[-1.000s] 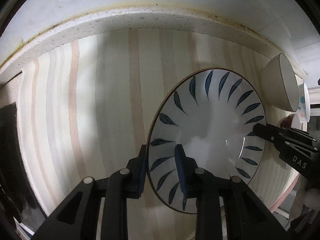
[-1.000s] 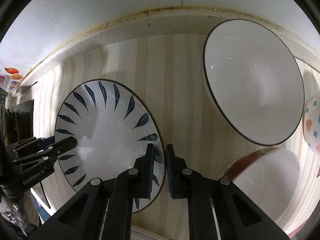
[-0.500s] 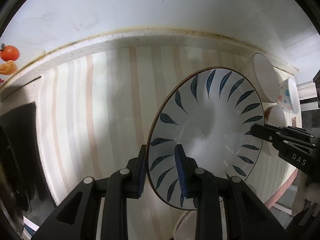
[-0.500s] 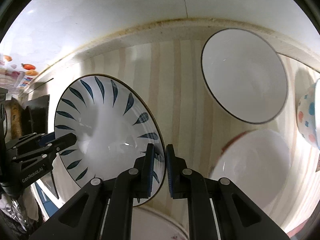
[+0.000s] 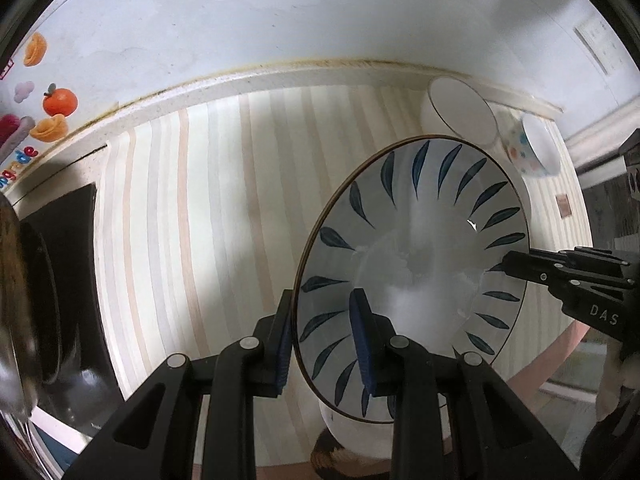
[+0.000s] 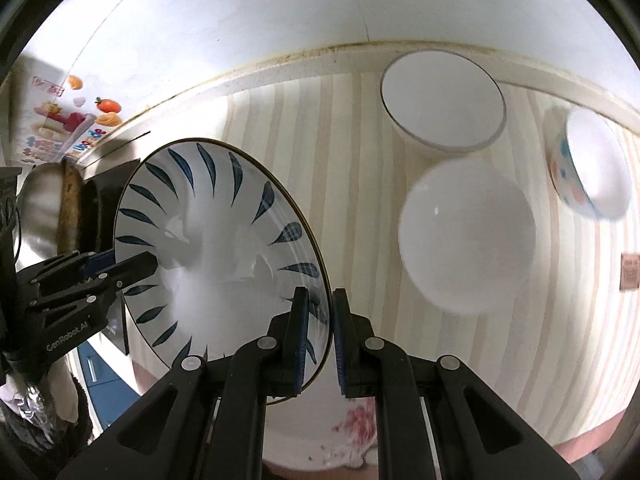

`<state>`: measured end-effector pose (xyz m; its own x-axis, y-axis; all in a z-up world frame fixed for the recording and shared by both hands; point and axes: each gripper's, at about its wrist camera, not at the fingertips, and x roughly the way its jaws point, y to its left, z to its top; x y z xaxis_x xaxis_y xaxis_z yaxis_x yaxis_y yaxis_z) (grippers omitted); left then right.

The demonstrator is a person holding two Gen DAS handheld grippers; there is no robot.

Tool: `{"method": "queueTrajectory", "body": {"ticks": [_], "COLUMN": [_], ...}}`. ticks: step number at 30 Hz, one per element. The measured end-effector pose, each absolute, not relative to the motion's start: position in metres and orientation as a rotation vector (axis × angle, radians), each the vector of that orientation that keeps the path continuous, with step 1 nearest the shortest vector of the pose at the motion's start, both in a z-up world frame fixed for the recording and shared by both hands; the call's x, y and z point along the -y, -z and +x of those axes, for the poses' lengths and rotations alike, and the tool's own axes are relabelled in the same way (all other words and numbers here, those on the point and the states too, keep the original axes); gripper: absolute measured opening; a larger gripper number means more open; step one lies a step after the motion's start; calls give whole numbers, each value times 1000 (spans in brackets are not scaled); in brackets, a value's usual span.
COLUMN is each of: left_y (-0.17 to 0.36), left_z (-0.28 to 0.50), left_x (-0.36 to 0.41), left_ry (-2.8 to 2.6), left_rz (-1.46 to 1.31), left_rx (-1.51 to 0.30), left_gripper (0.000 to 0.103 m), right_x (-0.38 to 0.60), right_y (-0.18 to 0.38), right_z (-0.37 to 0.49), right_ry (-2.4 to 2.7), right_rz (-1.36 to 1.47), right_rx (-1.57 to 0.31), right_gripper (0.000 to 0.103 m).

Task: Organize plates and bowls
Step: 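Lift the blue-striped plate with both grippers and carry it toward the plate stack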

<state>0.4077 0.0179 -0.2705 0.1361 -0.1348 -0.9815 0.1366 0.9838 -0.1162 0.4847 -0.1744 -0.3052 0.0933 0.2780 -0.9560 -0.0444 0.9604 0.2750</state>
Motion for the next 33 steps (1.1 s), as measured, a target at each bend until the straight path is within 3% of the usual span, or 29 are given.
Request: {"method": "queueTrajectory", "body": {"ticks": [17, 33], "left_y": [285, 310], "left_z": [374, 454], "left_x": [-13, -77], "left_ry": [202, 92], "left_rz": [10, -45], "left_rx": [-1445, -1423], "left_gripper": [24, 24], "right_x": [193, 135], "right_y": [334, 357], "right_z": [407, 509], "right_ry": [-228, -268], "right_rz": [235, 179], "right_rx": [-1513, -1512], "right_gripper": [13, 13]}}
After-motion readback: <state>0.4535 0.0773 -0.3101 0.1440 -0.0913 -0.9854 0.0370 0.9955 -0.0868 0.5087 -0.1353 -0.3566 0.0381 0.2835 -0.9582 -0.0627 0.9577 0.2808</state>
